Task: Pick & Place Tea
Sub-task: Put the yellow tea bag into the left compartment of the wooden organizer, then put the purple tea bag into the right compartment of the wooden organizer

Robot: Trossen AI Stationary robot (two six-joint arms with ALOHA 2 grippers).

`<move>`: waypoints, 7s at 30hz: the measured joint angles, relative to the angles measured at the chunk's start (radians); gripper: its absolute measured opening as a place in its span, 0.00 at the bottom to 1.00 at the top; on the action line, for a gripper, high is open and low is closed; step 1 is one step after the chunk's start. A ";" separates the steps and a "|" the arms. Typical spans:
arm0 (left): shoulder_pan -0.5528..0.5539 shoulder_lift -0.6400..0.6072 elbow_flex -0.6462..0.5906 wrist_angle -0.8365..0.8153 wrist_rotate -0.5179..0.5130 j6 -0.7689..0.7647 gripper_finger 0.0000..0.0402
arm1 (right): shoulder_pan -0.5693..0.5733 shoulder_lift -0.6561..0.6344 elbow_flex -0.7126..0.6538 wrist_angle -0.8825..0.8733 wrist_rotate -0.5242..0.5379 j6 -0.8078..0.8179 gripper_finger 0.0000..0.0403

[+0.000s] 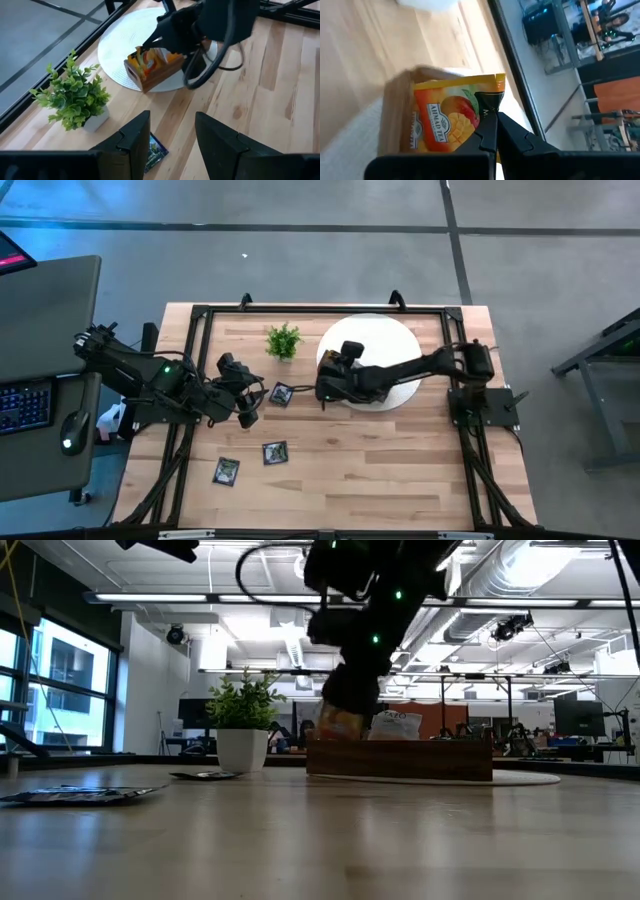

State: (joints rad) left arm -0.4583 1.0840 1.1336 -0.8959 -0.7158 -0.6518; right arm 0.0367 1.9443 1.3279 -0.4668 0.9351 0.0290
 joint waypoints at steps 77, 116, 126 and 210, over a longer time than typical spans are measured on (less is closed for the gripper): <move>-0.206 0.253 -0.581 0.693 0.519 -0.321 0.38 | 0.221 0.230 0.000 0.770 -0.824 0.379 0.32; -0.198 0.507 -0.576 1.034 0.326 -0.231 0.38 | 0.181 0.242 0.000 0.604 -0.918 1.043 0.40; -0.144 0.636 -0.567 1.242 0.368 -0.128 0.38 | 0.186 0.247 0.000 0.618 -0.900 1.038 0.38; 0.066 -0.264 -0.132 -0.155 -0.013 0.019 0.38 | -0.229 -0.143 -0.001 -0.635 -0.835 0.002 0.06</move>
State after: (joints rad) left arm -0.3927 0.8201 1.0011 -1.0507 -0.7283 -0.6331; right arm -0.1922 1.8015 1.3270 -1.1017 0.1002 0.0311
